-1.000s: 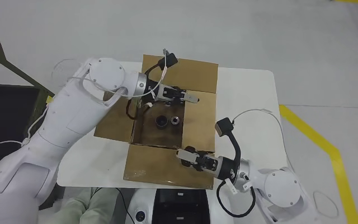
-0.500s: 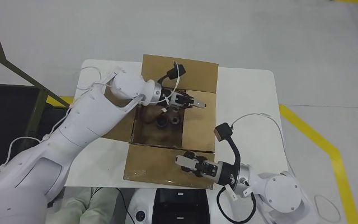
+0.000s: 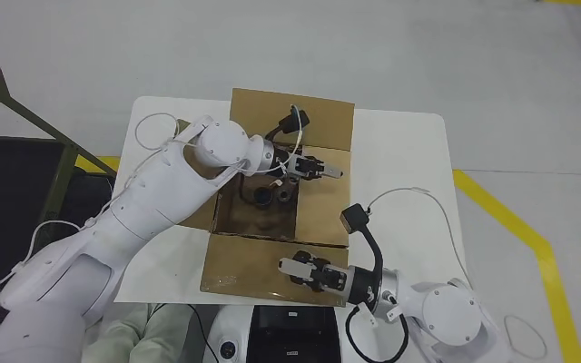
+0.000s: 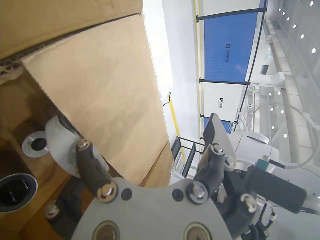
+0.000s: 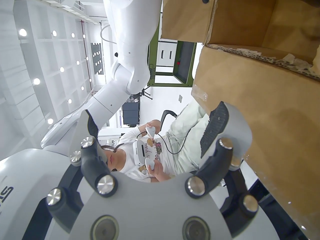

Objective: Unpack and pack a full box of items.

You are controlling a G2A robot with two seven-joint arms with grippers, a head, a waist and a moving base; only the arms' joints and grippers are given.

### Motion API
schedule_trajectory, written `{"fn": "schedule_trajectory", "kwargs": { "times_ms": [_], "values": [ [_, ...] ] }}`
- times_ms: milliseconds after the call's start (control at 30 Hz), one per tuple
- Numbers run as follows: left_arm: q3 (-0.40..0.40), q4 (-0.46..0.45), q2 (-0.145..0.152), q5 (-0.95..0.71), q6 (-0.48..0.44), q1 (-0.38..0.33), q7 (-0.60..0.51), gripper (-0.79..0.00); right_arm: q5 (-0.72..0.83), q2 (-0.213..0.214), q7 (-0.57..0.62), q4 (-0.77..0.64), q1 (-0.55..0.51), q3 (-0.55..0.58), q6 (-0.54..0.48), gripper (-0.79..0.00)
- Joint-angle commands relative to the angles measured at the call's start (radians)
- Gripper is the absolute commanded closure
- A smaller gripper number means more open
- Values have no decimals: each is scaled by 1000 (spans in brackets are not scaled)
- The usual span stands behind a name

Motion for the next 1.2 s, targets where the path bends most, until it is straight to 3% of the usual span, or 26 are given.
{"fn": "schedule_trajectory", "kwargs": {
  "times_ms": [0,333,533,933,1167],
  "values": [
    [-13,1,-2,-15,-16,6,8,-785,-6,1,3,2,6,-13,5,-785],
    [-140,-78,18,-144,-167,90,-1,-785,-91,4,-35,12,29,-73,74,-785],
    [-161,-113,13,-187,-193,102,-30,-785,-163,4,-153,5,15,-82,108,-785],
    [-138,-75,-21,-224,-207,50,-67,-785,-210,10,-376,-26,-84,-5,23,-785],
    [-254,-101,4,-216,-223,78,-74,-785,-208,18,-450,-59,-174,66,-64,-785]
  ]
}}
